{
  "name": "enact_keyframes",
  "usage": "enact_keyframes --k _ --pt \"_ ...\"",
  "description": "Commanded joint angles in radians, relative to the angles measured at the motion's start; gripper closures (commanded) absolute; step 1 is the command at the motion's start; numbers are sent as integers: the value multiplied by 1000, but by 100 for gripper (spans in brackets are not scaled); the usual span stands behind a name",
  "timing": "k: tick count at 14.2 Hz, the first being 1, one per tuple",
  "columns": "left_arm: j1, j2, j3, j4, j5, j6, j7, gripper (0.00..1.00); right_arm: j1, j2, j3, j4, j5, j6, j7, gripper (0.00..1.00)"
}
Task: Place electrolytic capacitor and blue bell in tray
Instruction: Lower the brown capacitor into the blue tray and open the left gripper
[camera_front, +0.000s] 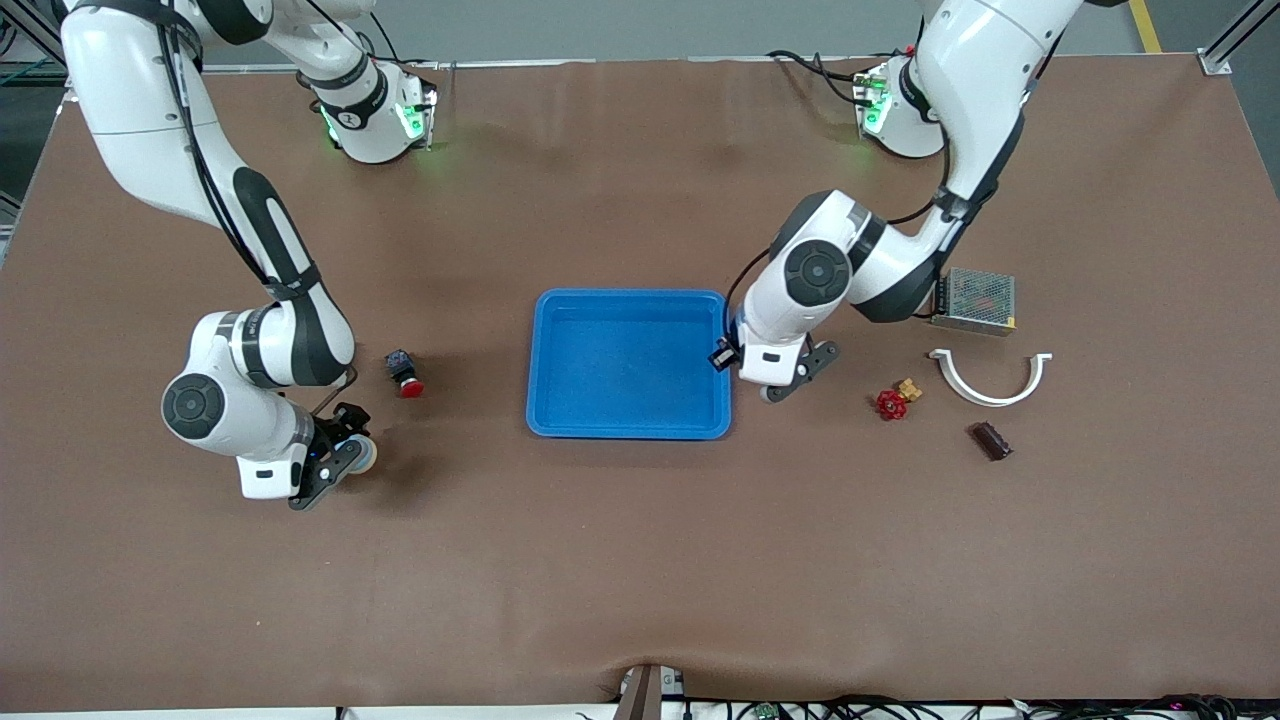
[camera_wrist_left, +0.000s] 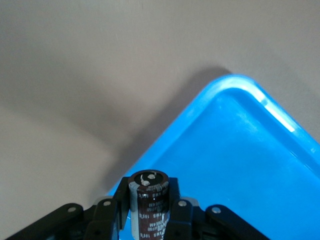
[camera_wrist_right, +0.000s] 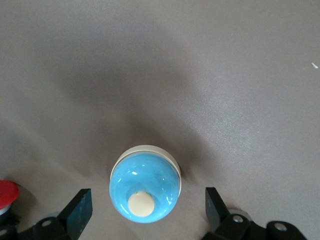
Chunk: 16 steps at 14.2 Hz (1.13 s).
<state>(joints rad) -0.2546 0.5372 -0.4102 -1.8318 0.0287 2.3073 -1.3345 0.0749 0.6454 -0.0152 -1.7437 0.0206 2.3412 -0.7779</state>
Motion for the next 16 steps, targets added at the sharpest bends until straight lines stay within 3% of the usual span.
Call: enact_keyframes --k 1,9,10,11,13,15,16 --pt "-58 78 13 92 16 -23 -136 100 -1 8 3 -8 13 20 -20 0" --pt "-106 187 20 140 16 -23 -330 100 -1 20 3 -36 13 62 -20 0" --pt "-112 188 24 140 16 -23 -337 96 -1 20 3 -40 13 72 -20 0" --pt "-114 188 33 138 16 -23 -341 84 -1 20 3 -42 13 75 -20 0" --pt "-120 188 40 140 16 -26 -342 37 -1 20 3 -40 13 75 -20 0" --pt "-118 178 45 141 17 -31 -339 0 -1 20 4 -40 13 75 -20 0" --pt "-118 175 47 146 17 -32 -338 0 -3 20 4 -40 15 75 -18 0"
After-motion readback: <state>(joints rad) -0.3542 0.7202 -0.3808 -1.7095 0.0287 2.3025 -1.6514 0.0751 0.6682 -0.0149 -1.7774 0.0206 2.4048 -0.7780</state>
